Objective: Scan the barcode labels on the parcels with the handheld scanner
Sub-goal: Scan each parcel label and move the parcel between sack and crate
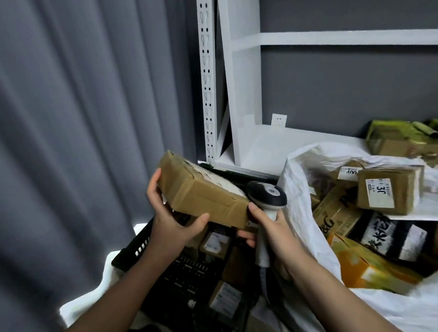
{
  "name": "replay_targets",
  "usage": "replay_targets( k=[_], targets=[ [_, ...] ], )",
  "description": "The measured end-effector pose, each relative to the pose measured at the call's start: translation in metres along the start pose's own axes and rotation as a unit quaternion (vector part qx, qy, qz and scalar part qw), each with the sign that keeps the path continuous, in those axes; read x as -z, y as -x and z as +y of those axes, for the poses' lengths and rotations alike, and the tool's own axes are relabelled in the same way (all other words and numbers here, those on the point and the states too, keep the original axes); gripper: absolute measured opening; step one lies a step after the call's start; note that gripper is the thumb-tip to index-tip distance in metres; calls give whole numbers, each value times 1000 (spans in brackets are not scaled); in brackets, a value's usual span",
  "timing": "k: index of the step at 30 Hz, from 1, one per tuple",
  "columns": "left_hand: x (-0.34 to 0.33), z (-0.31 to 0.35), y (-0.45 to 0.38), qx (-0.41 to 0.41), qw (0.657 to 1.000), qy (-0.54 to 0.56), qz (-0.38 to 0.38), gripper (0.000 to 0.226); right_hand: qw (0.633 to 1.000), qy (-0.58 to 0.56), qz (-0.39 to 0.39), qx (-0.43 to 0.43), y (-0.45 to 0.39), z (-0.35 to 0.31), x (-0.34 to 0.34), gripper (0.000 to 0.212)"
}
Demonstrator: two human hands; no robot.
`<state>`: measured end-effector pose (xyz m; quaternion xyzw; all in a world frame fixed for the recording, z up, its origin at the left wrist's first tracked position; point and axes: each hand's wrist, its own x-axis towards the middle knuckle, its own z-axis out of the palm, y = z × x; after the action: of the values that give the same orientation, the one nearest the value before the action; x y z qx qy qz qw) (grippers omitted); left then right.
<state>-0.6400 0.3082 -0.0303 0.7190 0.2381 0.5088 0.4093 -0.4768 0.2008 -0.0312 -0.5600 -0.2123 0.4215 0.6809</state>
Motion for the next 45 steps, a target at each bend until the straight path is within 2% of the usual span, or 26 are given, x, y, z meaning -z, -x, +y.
replay_targets(
  k=[4, 5, 7, 10, 13, 15, 18, 21, 25, 28, 31, 33, 35, 39, 45],
  targets=[
    [0, 7, 5, -40, 999, -18, -15, 109, 994, -103, -13, -22, -6, 0, -3, 48],
    [-1, 7, 6, -52, 998, -25, -26, 108, 994, -110, -5, -20, -8, 0, -4, 55],
    [-1, 6, 7, -48, 997, -13, -50, 107, 994, -99, 40, -2, -12, 0, -4, 54],
    [9, 2, 4, 70, 992, 60, -86, 115, 987, -125, 94, 34, -18, 2, -4, 51],
    [10, -2, 4, 211, 959, 162, -96, 110, 983, -118, 121, 72, -21, 5, -5, 59],
    [2, -5, 8, 254, 939, 228, -51, 106, 981, -98, 145, 83, -21, 9, -8, 64],
    [-16, -7, 14, 303, 884, 355, 33, 88, 972, -105, 186, 99, -17, 9, -17, 72],
    [-36, 1, 21, 337, 858, 386, 33, 62, 970, -99, 199, 104, -12, 8, -22, 79],
    [-42, 1, 15, 337, 876, 340, 56, 54, 977, -83, 146, 130, -4, 14, -21, 61],
    [-29, -2, 1, 347, 885, 298, 79, 53, 983, -18, 103, 152, 3, 11, -15, 53],
    [-15, -6, -12, 344, 909, 219, 87, 46, 980, 56, 91, 166, 8, 8, -6, 44],
    [-8, -10, -17, 350, 917, 168, 86, 41, 983, 80, 56, 153, 11, 5, 2, 26],
    [-4, -16, -20, 357, 921, 136, 80, 48, 983, 109, 20, 149, 14, 1, 8, 10],
    [-2, -20, -21, 371, 914, 141, 86, 47, 984, 111, -43, 133, 24, -4, 12, 19],
    [-6, -24, -22, 376, 909, 159, 80, 45, 978, 147, -112, 98, 38, -3, 16, 45]
  ],
)
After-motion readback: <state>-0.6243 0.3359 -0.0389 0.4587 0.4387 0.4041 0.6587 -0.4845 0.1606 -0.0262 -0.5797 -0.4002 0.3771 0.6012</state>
